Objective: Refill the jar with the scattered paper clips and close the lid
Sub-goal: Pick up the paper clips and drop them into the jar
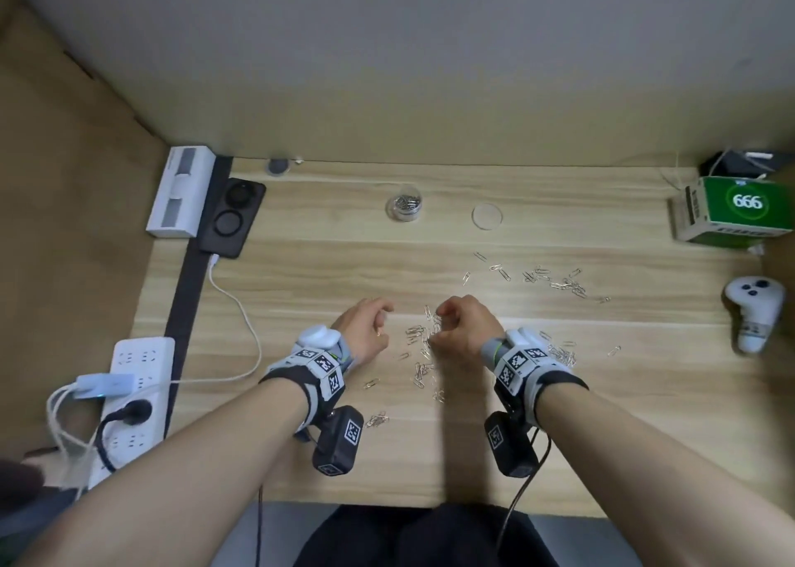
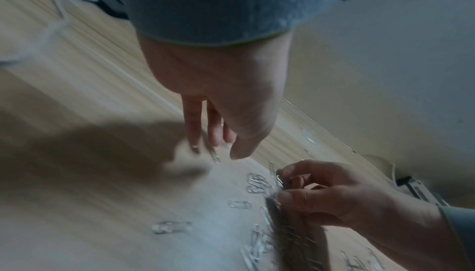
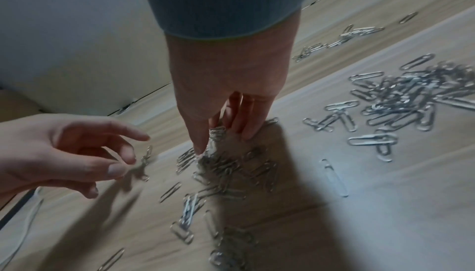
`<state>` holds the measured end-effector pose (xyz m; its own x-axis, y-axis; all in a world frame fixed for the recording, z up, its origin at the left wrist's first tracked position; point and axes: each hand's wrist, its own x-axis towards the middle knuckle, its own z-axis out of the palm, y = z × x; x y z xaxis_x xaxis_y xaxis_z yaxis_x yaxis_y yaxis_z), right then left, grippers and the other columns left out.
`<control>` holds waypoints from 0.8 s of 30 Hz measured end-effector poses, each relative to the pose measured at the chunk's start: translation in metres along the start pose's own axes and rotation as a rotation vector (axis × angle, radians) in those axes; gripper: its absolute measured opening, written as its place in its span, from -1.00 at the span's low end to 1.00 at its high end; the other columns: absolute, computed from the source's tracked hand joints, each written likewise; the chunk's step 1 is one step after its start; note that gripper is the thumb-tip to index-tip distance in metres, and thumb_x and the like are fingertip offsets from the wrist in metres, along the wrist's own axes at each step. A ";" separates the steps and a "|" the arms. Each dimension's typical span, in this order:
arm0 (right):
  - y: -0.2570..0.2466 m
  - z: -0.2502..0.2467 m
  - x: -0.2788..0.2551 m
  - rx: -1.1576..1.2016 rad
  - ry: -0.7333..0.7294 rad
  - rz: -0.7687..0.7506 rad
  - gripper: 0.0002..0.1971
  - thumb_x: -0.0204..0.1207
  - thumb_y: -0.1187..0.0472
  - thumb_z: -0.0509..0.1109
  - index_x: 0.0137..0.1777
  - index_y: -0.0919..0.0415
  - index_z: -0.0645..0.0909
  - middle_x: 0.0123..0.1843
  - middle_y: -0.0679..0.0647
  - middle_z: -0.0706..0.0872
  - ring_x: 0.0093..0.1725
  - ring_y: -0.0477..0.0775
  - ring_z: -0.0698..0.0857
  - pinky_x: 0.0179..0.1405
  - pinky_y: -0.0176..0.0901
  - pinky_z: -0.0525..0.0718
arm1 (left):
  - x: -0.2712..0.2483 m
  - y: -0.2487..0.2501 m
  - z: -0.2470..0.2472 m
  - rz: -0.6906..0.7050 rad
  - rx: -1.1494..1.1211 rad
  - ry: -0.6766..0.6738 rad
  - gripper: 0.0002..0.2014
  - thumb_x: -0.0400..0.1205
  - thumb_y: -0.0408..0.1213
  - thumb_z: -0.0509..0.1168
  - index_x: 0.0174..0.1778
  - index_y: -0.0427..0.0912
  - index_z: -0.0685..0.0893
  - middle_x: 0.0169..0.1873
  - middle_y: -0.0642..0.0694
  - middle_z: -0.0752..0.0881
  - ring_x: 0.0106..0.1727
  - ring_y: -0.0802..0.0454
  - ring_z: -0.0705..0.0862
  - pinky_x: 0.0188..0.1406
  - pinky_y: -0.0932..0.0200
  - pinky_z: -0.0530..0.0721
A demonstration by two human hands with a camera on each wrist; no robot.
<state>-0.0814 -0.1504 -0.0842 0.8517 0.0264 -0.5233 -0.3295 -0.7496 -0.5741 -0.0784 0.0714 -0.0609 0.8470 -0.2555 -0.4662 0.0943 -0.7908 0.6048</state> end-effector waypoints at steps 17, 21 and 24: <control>-0.042 0.055 -0.014 -0.190 -0.027 -0.168 -0.81 0.36 0.28 0.53 -0.29 -0.06 0.67 -0.21 -0.08 0.75 -0.08 0.06 0.71 -0.20 -0.26 0.43 | -0.074 -0.073 0.019 -0.059 -0.018 0.045 -0.36 0.35 -0.14 0.54 0.37 0.03 0.53 0.06 0.08 0.53 -0.04 0.11 0.58 0.02 0.27 0.54; -0.029 0.041 -0.026 -0.038 0.084 -0.072 -0.91 0.40 0.23 0.56 -0.14 0.06 0.74 -0.13 -0.03 0.82 -0.06 0.04 0.73 -0.03 -0.10 0.67 | -0.065 -0.060 0.028 -0.002 0.014 -0.029 -0.29 0.28 -0.08 0.61 0.37 0.01 0.54 0.10 0.00 0.54 0.00 0.07 0.59 0.09 0.19 0.60; -0.008 0.030 -0.036 0.009 0.097 -0.008 -0.89 0.45 0.21 0.54 -0.04 0.08 0.78 -0.06 0.03 0.84 -0.03 0.04 0.75 -0.01 -0.15 0.67 | -0.051 -0.044 0.036 0.056 0.072 -0.070 -0.23 0.25 -0.01 0.62 0.38 0.00 0.52 0.12 -0.01 0.51 0.12 0.00 0.60 0.18 0.05 0.63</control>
<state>-0.1218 -0.1259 -0.0792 0.8898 -0.0320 -0.4552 -0.3256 -0.7433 -0.5843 -0.1448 0.0993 -0.0866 0.8112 -0.3364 -0.4783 0.0079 -0.8116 0.5842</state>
